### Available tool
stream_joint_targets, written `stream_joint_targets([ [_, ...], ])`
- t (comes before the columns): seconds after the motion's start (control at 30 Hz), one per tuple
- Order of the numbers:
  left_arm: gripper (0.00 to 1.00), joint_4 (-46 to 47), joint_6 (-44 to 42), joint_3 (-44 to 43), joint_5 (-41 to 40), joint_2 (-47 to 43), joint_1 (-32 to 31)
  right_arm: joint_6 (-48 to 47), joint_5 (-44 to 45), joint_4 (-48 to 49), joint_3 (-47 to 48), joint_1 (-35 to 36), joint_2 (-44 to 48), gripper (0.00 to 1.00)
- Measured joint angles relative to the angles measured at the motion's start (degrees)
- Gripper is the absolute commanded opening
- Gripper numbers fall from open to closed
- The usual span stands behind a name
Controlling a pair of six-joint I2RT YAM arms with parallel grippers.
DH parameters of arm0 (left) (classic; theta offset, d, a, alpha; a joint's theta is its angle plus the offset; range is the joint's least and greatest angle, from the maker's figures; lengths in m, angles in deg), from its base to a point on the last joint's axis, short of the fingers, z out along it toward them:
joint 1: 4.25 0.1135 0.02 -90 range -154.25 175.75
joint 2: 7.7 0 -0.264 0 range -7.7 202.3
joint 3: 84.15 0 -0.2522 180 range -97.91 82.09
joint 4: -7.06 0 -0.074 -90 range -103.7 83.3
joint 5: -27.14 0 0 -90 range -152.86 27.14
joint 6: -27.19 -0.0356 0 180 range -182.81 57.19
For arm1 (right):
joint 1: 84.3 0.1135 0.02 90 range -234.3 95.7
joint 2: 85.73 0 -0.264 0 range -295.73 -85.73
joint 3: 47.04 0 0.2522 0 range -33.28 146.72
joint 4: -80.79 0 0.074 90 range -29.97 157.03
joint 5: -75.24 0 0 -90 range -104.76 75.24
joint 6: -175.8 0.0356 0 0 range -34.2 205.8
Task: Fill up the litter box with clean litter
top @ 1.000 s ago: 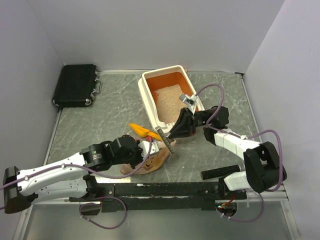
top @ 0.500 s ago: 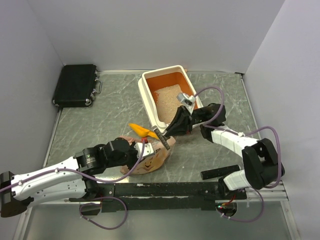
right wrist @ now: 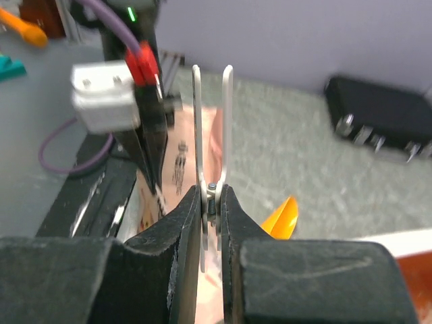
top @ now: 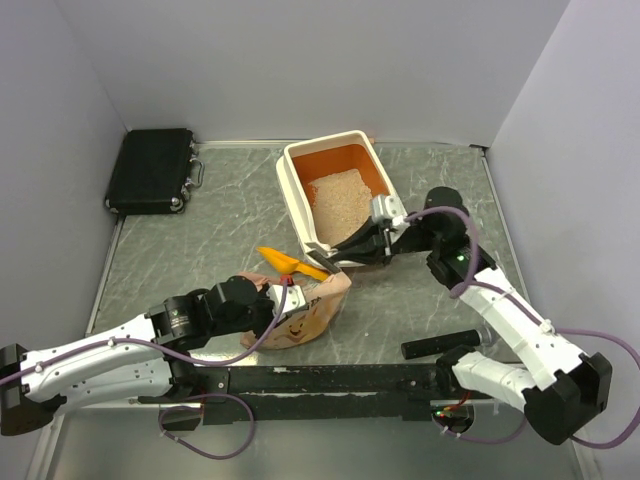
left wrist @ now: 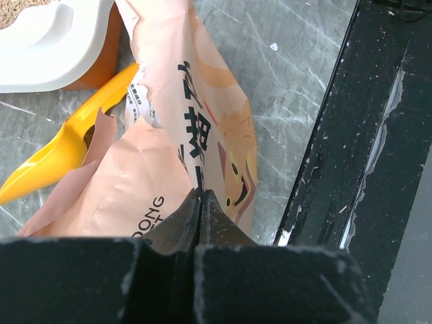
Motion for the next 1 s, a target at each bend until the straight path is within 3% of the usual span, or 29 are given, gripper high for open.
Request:
stream_joint_targets([
  [0.1, 0.01, 0.0, 0.11, 0.15, -0.2, -0.42, 0.0, -5.77, 1.44, -6.95, -0.81, 1.01, -0.92, 0.0],
  [0.27, 0.01, -0.04, 0.24, 0.26, -0.24, -0.59, -0.04, -10.08, 1.27, -10.08, -4.55, 2.03, -1.33, 0.0],
  [1.0, 0.01, -0.13, 0.48, 0.74, -1.16, -2.01, -0.04, -13.25, 2.91, -9.68, -5.44, 7.26, -6.51, 0.0],
])
